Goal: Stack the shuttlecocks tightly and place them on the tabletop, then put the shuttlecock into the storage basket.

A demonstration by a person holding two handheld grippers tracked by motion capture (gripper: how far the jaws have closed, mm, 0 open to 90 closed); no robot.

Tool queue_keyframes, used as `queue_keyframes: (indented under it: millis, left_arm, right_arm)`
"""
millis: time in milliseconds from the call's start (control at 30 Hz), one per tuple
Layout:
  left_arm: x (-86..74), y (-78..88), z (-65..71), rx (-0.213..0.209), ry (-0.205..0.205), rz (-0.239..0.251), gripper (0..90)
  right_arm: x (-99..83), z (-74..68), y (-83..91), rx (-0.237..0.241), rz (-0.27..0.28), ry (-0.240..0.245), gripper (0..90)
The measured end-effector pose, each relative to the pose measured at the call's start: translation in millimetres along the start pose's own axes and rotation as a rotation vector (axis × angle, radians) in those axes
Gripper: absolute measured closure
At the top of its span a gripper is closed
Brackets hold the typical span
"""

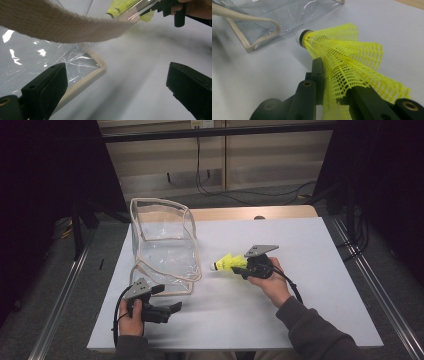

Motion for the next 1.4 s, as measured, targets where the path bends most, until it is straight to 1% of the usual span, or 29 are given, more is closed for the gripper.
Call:
queue_keyframes:
  millis: [167, 333, 433, 667, 800, 1067, 1400]
  left_arm:
    - [0.5, -0.6, -0.5, -0.002, 0.004, 0.006, 3.6]
    - [0.4, -1.1, -0.6, -0.003, -0.001, -0.001, 3.6]
    - [1.5, -1.4, -0.9, -0.001, -0.001, 0.011, 3.6]
    - [1.1, -0.7, -0.5, -0.003, 0.001, 0.006, 3.6]
    - [1.4, -0.3, -0.4, -0.001, -0.001, 0.009, 3.6]
    - [1.4, -0.1, -0.5, -0.002, 0.001, 0.012, 3.6]
    - [1.5, 0.2, -0.5, -0.003, 0.001, 0.015, 3.7]
  right_arm:
    - [4.6, 1.0, 5.6, 0.019, 0.005, -0.014, 80.1]
    - [10.8, -1.1, 12.1, 0.032, 0.006, 0.002, 80.1]
    - [15.3, -1.6, 16.6, 0.033, 0.008, 0.011, 80.1]
    - [24.8, 1.0, 25.6, 0.037, 0.015, 0.017, 80.1]
    - [28.2, 1.8, 27.7, 0.048, 0.018, 0.006, 80.0]
    - [42.6, 4.2, 37.2, 0.042, 0.03, 0.024, 80.1]
    - [58.2, 8.3, 46.8, 0.038, 0.037, 0.019, 80.0]
Point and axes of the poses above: each handheld gripper's, and its own axes: y roughly backward along the jaws, x roughly out of its top, z roughly to its right, the point moved 3 cm from there along -y, roughly forward along the jaws, and after that the axes turned 3 degrees about -x, right-handed, at the moved point
